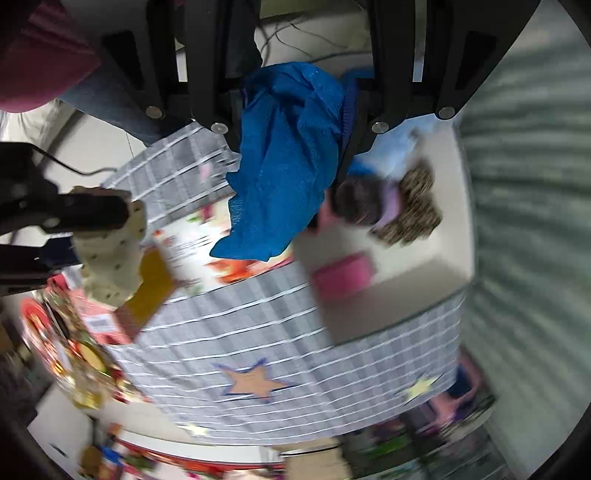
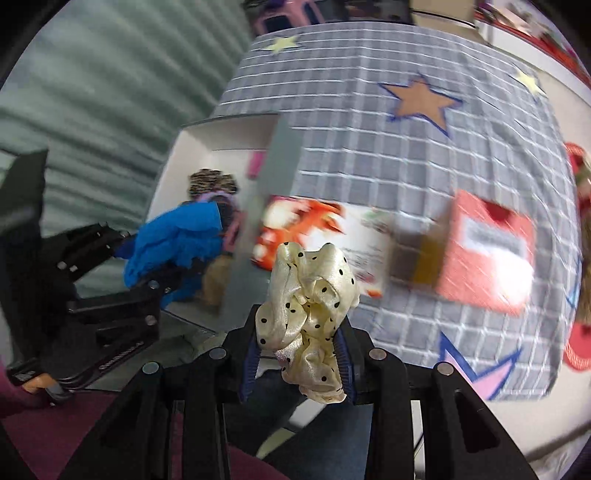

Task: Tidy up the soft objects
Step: 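Lift the blue glove and scrunchie and carry both over the white box, then lower the glove and scrunchie into the box and open both grippers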

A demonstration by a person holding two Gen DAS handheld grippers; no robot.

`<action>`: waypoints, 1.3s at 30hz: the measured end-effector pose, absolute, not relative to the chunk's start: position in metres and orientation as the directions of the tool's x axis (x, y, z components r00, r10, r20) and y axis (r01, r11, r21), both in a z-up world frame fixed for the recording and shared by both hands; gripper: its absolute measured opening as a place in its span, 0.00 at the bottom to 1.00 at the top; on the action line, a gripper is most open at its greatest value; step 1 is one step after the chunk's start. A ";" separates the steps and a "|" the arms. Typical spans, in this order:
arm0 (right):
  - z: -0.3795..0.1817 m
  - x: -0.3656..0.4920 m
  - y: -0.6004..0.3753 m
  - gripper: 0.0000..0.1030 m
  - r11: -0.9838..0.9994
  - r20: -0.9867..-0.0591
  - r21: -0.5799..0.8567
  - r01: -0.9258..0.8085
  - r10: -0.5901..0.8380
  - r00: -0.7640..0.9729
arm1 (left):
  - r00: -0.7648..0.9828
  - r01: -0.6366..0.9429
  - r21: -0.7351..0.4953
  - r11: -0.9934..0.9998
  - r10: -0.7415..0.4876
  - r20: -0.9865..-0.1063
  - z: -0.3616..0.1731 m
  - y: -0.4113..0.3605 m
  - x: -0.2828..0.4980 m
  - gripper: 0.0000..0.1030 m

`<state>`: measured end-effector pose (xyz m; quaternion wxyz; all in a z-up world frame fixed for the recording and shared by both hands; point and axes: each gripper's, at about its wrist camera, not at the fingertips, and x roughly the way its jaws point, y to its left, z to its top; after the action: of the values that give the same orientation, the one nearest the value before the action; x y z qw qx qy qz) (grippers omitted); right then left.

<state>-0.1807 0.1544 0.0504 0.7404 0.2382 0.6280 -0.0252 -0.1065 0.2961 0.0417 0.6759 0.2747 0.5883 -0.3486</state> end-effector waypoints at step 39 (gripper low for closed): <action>0.042 -0.082 0.258 0.37 0.946 -0.944 0.322 0.041 0.318 0.084 | 0.085 0.526 -0.054 0.849 -0.115 -0.990 0.025 0.377 -0.071 0.39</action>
<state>-0.0825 0.2579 0.0422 0.7237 0.1340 0.6702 0.0954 -0.0710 0.3774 0.0253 0.7186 0.1608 0.6388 -0.2228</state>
